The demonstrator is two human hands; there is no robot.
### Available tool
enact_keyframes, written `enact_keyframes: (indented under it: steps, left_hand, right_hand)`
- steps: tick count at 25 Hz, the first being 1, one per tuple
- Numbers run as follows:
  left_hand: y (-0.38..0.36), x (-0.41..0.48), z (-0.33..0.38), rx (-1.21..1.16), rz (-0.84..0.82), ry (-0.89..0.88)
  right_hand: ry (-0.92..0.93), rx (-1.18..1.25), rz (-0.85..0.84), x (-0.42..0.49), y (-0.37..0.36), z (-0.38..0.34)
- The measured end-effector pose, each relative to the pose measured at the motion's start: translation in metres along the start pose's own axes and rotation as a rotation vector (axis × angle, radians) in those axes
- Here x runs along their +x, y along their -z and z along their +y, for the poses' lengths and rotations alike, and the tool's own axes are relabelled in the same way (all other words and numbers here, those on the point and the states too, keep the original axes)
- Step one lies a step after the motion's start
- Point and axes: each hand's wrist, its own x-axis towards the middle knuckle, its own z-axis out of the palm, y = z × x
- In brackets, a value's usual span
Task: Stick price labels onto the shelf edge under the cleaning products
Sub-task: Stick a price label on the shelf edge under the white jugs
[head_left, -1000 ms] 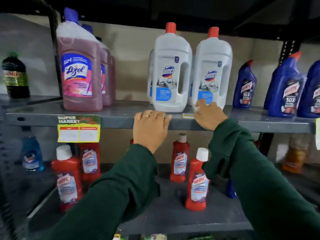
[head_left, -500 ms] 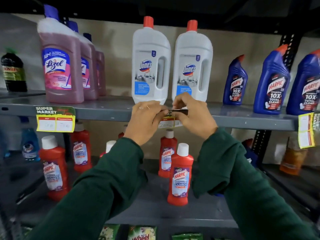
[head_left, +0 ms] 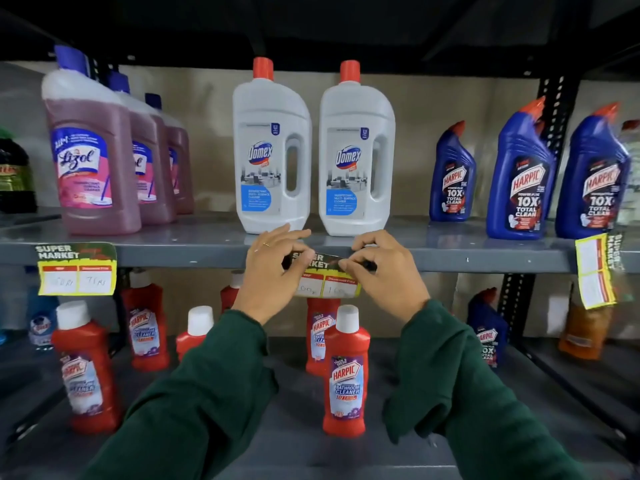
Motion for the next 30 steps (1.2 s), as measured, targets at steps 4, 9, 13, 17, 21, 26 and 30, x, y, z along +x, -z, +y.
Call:
enact_keyframes:
  steps: [4, 9, 13, 17, 21, 26, 30]
  left_hand:
    - [-0.007, -0.003, -0.008, 0.118, -0.033, -0.069]
    - [-0.007, -0.004, -0.004, 0.109, 0.016, -0.076]
    - [-0.006, -0.002, 0.003, 0.080, 0.078, -0.035]
    - [-0.007, 0.002, 0.005, 0.102, 0.125, -0.020]
    - [-0.008, 0.002, 0.002, 0.122, 0.155, -0.064]
    - [-0.010, 0.001, -0.006, 0.012, 0.194, 0.002]
    - [-0.022, 0.001, -0.013, 0.296, 0.165, -0.111]
  right_hand:
    - [0.001, -0.050, 0.028, 0.000, -0.007, -0.002]
    - [-0.027, -0.116, 0.069, 0.001, -0.011, -0.005]
    - [-0.074, -0.089, 0.126, 0.005, -0.014, -0.006]
    - [-0.101, -0.070, 0.177, 0.008, -0.016, -0.009]
    - [-0.128, -0.073, 0.164, 0.010, -0.017, -0.010]
    - [-0.182, -0.072, 0.206, 0.008, -0.018, -0.008]
    - [-0.189, -0.318, 0.234, 0.011, -0.033, 0.001]
